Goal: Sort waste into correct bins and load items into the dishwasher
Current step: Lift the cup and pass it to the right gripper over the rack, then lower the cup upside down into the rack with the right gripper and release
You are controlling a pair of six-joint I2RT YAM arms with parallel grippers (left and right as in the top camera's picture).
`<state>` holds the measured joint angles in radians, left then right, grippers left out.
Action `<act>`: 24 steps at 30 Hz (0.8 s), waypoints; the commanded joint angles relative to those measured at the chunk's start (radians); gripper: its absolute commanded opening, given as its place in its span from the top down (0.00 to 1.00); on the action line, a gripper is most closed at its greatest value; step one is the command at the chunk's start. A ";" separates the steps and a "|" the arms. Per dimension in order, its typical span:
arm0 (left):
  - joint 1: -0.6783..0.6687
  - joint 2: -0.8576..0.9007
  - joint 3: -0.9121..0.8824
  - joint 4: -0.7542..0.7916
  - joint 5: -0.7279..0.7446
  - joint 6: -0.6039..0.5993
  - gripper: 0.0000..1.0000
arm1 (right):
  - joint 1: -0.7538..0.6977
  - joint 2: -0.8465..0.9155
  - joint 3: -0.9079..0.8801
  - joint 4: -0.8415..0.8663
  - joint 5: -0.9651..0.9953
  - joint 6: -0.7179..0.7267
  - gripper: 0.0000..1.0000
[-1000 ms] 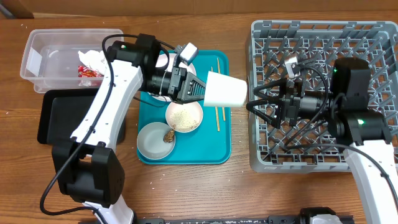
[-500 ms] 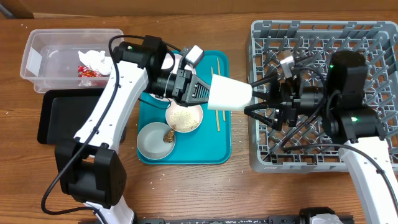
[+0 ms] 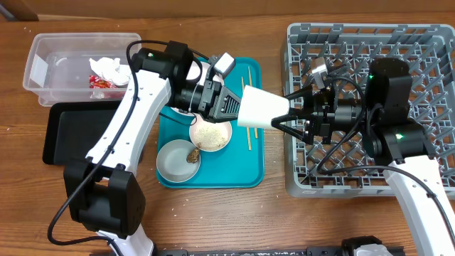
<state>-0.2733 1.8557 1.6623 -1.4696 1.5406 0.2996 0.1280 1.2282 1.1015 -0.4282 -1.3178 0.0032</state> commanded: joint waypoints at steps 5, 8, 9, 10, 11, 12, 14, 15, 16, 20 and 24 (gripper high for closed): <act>-0.010 -0.014 0.014 0.003 -0.050 0.006 0.70 | 0.020 -0.004 0.018 0.008 -0.011 0.046 0.65; -0.008 -0.014 0.014 0.004 -0.066 0.006 0.61 | 0.020 -0.005 0.018 0.004 0.057 0.088 0.67; -0.008 -0.014 0.014 0.004 -0.082 0.007 0.59 | 0.016 -0.005 0.018 -0.002 0.101 0.116 0.67; -0.006 -0.014 0.014 0.005 -0.106 0.007 0.60 | 0.010 -0.007 0.018 -0.013 0.156 0.155 0.67; -0.006 -0.014 0.014 0.008 -0.140 0.007 0.59 | 0.000 -0.010 0.018 -0.031 0.216 0.193 0.67; -0.006 -0.014 0.014 0.014 -0.181 0.007 0.59 | -0.010 -0.013 0.018 -0.048 0.258 0.212 0.67; -0.006 -0.014 0.014 0.035 -0.303 0.006 0.58 | -0.038 -0.026 0.018 -0.101 0.349 0.236 0.67; -0.006 -0.014 0.014 0.049 -0.381 0.006 0.56 | -0.063 -0.037 0.018 -0.141 0.402 0.238 0.68; -0.006 -0.014 0.014 0.060 -0.429 0.002 0.55 | -0.081 -0.046 0.019 -0.171 0.435 0.238 0.68; -0.006 -0.014 0.014 0.126 -0.597 -0.068 0.51 | -0.152 -0.080 0.040 -0.319 0.575 0.238 0.68; -0.006 -0.014 0.014 0.196 -0.779 -0.156 0.50 | -0.190 -0.099 0.092 -0.491 0.742 0.238 0.69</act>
<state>-0.2752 1.8557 1.6623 -1.3033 0.9874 0.2337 -0.0444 1.1648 1.1255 -0.8608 -0.7704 0.2329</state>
